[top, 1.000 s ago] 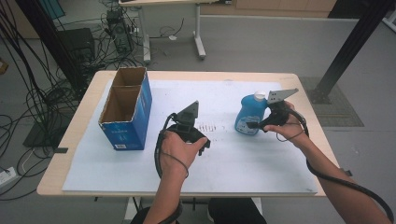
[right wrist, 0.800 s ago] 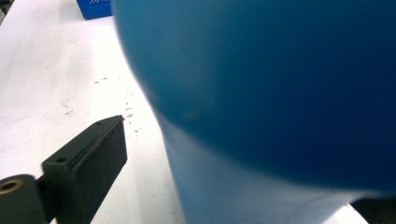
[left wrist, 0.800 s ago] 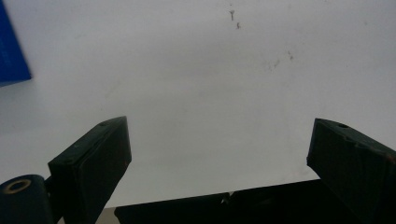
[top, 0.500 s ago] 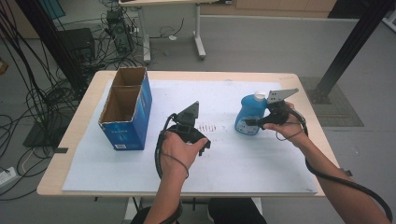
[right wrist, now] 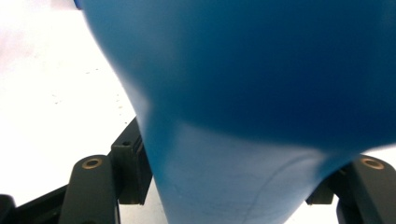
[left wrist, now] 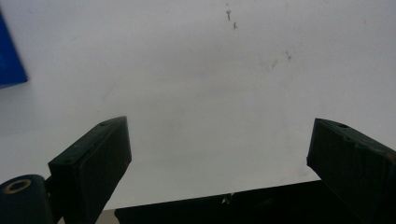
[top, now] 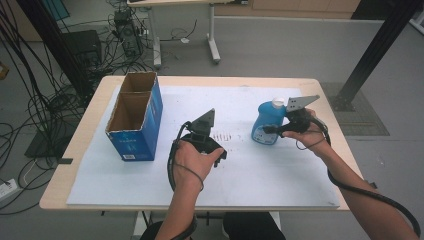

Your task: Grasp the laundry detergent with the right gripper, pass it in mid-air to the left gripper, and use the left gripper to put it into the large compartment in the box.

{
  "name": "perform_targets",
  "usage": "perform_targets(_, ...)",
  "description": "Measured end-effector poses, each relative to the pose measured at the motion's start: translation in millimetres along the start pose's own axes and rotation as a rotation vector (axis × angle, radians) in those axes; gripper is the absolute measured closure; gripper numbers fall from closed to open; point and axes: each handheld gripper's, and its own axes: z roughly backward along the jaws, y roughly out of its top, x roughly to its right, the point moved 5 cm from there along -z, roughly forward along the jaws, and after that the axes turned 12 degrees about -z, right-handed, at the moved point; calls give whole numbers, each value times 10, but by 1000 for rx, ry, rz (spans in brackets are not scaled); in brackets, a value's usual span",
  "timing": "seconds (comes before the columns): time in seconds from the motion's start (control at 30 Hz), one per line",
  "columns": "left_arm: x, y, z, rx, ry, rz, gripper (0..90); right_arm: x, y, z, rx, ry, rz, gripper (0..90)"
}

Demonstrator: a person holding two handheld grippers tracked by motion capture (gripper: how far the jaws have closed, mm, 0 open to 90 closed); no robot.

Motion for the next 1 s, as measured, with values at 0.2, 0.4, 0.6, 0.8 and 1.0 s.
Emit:
perform_targets(0.2, -1, 3, 5, 2, 1, -1, 68, 5, -8, -22, -8, 3, -8, 367)
perform_targets(0.4, -13, 2, 14, 5, -1, 1, 68, -8, -2, -34, -15, 14, -4, 410)
perform_targets(0.6, -12, 9, 33, 9, 1, -2, 68, -7, -3, -34, -13, 16, -5, 417)
perform_targets(0.8, -9, 17, 37, 14, 0, 2, 67, -7, -2, -33, -16, 15, -8, 423)
perform_targets(1.0, 5, 23, 38, 15, 1, 0, 67, -9, -2, -31, -19, 14, -8, 427)
